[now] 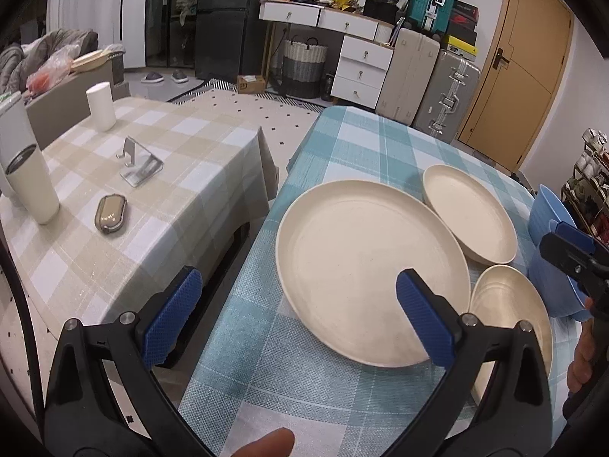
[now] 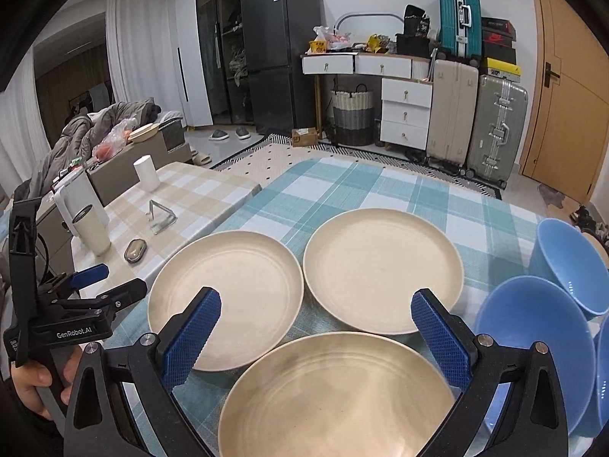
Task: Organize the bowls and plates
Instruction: 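Move the left tool toward a cream plate rim while the right tool approaches another plate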
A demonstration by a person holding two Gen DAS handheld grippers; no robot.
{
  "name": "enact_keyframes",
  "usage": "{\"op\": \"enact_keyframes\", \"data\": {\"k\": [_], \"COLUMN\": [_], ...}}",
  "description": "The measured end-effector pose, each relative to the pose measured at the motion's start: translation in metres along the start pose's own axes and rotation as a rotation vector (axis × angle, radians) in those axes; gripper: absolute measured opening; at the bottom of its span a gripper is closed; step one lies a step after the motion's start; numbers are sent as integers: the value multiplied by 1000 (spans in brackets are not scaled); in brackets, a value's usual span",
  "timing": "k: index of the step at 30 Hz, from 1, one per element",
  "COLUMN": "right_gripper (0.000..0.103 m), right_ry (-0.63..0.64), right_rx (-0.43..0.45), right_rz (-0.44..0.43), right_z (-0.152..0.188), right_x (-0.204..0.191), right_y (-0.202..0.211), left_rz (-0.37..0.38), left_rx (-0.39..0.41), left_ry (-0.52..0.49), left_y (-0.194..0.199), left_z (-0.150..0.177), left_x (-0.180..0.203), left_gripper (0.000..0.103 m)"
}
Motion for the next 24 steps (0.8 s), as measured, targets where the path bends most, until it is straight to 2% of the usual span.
{"op": "enact_keyframes", "data": {"k": [7,12,14,20,24], "right_gripper": [95,93,89,82,78], "right_ry": [3,11,10,9,-10], "right_rx": [-70,-95,-115,-167,-203], "right_rz": [-33,-48,-55,-80,-95], "right_z": [7,14,17,25,31], "right_x": [-12,-18,-19,-25,-26], "right_y": [-44,-64,-72,-93,-106], "left_rz": [6,25,26,24,27], "left_rx": [-39,-68,-74,-92,-116], "left_ry": [31,67,68,41,49], "left_y": [-20,-31,-34,-43,-49], "left_z": [5,9,11,17,22], "left_x": [-12,-19,-19,-13,-11], "left_gripper": [97,94,92,83,73]}}
Point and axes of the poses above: each gripper's, at about its wrist camera, not at the fingertips, and y roughly against the way its jaws point, x to its right, z to its underside, the point moved 9 cm from there along -y, roughly the way its jaws point, and after that the axes turned 4 degrees about y, right-handed, at the moved point
